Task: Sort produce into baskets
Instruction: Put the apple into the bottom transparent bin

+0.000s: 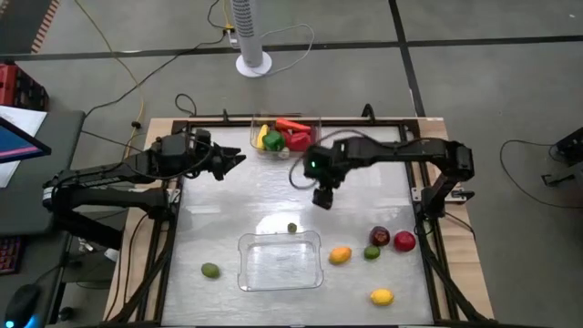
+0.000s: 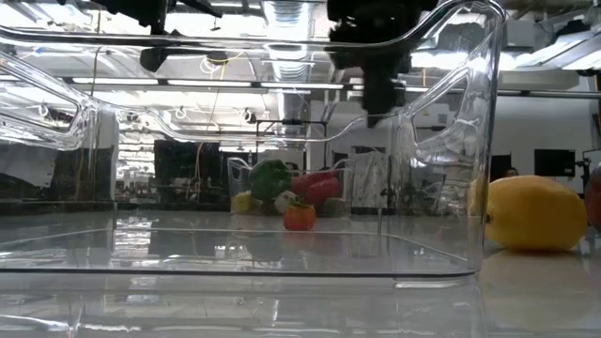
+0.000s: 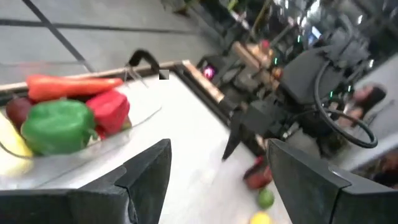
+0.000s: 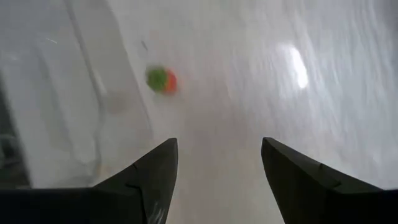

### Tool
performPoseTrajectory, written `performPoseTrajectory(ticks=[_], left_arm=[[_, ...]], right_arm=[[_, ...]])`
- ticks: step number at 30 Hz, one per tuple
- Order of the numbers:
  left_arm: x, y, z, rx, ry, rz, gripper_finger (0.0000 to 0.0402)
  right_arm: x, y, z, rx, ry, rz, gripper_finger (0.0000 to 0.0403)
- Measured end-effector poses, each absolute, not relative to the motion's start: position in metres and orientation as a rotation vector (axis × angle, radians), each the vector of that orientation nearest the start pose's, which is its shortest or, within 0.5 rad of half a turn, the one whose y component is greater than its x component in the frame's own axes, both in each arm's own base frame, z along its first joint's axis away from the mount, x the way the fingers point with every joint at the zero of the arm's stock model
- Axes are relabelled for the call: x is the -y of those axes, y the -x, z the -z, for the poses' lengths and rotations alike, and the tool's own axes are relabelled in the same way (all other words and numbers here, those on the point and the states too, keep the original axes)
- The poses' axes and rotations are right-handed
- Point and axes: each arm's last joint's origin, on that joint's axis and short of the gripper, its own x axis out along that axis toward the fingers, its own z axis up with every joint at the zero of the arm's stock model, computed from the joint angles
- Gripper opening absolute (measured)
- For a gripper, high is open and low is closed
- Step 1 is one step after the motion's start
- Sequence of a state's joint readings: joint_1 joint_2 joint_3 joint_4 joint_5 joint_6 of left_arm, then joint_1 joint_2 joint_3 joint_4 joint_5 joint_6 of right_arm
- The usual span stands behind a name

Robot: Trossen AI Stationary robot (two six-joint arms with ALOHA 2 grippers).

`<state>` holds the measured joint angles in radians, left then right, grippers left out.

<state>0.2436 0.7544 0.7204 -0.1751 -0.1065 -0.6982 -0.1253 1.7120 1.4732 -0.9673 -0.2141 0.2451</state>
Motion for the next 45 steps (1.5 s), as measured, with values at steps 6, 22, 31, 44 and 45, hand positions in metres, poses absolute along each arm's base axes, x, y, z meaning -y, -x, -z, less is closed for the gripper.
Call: performPoseTrajectory(ticks=[6, 22, 31, 44, 45], left_arm=[[-0.043, -0.162, -0.311, -0.146, 0.672, -0.408, 0.0251], [-0.043, -0.162, -0.311, -0.152, 0.628, -0.395, 0.0251], [-0.042, -0.162, -0.311, -0.157, 0.635, -0.377, 0.0251], [-0.042, -0.163, -0.311, -0.154, 0.643, -0.379, 0.0251], [-0.042, -0.162, -0.311, -0.153, 0.648, -0.380, 0.0251]], right_arm=[[-0.012, -0.297, -0.257, -1.393, -0.466, 0.137, 0.0260], [-0.056, -0.199, -0.245, -1.452, -0.617, 0.257, 0.0287], [-0.076, -0.202, -0.222, -1.601, -0.378, 0.255, 0.0390], [-0.088, -0.225, -0.174, -1.793, -0.210, 0.220, 0.0339], [-0.086, -0.226, -0.172, -1.800, -0.209, 0.212, 0.0328]])
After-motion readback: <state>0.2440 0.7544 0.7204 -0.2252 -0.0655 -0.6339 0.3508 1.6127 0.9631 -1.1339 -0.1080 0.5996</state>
